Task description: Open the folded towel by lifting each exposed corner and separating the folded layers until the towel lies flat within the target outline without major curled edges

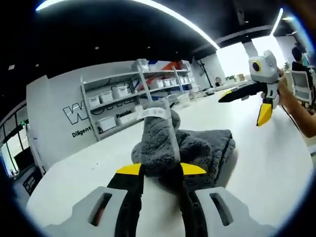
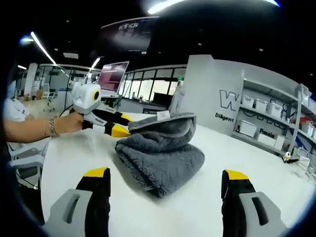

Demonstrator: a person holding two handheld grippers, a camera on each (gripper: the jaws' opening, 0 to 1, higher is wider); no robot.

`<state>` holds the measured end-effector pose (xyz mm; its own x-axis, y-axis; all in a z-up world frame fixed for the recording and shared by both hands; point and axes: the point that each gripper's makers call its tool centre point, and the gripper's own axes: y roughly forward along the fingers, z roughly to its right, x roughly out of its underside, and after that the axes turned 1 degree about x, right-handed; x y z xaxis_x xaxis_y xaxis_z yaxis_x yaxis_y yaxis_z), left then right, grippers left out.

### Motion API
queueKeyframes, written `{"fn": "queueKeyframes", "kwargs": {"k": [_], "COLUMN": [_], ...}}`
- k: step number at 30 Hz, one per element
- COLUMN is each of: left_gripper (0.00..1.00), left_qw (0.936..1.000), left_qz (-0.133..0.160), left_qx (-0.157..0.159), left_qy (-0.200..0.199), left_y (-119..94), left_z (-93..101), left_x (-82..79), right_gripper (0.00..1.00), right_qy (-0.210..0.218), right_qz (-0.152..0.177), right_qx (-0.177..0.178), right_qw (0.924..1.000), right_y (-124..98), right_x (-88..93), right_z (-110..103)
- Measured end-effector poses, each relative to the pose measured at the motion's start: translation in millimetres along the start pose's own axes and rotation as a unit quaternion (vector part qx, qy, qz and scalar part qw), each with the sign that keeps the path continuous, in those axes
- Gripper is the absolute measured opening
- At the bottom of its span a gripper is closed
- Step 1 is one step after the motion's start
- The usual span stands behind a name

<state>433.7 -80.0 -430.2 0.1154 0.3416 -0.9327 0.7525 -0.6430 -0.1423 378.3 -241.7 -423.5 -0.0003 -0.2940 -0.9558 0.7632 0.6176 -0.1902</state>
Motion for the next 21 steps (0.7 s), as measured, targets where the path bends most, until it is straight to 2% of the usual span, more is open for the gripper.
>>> {"fn": "queueKeyframes", "kwargs": {"k": [3, 5, 7, 16, 21], "left_gripper": [0.12, 0.10, 0.03, 0.02, 0.02], "left_qw": [0.9999, 0.9999, 0.9998, 0.9989, 0.9991], "left_qz": [-0.003, 0.002, 0.001, 0.007, 0.015], "left_qx": [-0.004, 0.002, 0.001, -0.002, 0.000], "left_qy": [0.012, 0.010, 0.018, 0.045, 0.040], "left_y": [0.0, -0.9, -2.2, -7.9, -10.5], "left_z": [0.2, 2.7, 4.3, 8.2, 7.7], "left_x": [-0.3, -2.6, -3.7, -10.7, -14.6], "right_gripper": [0.93, 0.93, 0.92, 0.91, 0.91], "right_qy": [0.003, 0.003, 0.004, 0.001, 0.000], "right_qz": [0.001, 0.002, 0.002, -0.002, -0.001], "right_qx": [0.001, 0.002, 0.002, 0.002, 0.003], "right_qw": [1.0000, 1.0000, 1.0000, 1.0000, 1.0000], "right_y": [-0.1, -0.2, -0.4, 0.6, 0.4], "right_x": [0.7, 0.9, 1.2, 2.1, 0.9], "right_z": [2.5, 3.0, 4.2, 5.1, 3.5]}}
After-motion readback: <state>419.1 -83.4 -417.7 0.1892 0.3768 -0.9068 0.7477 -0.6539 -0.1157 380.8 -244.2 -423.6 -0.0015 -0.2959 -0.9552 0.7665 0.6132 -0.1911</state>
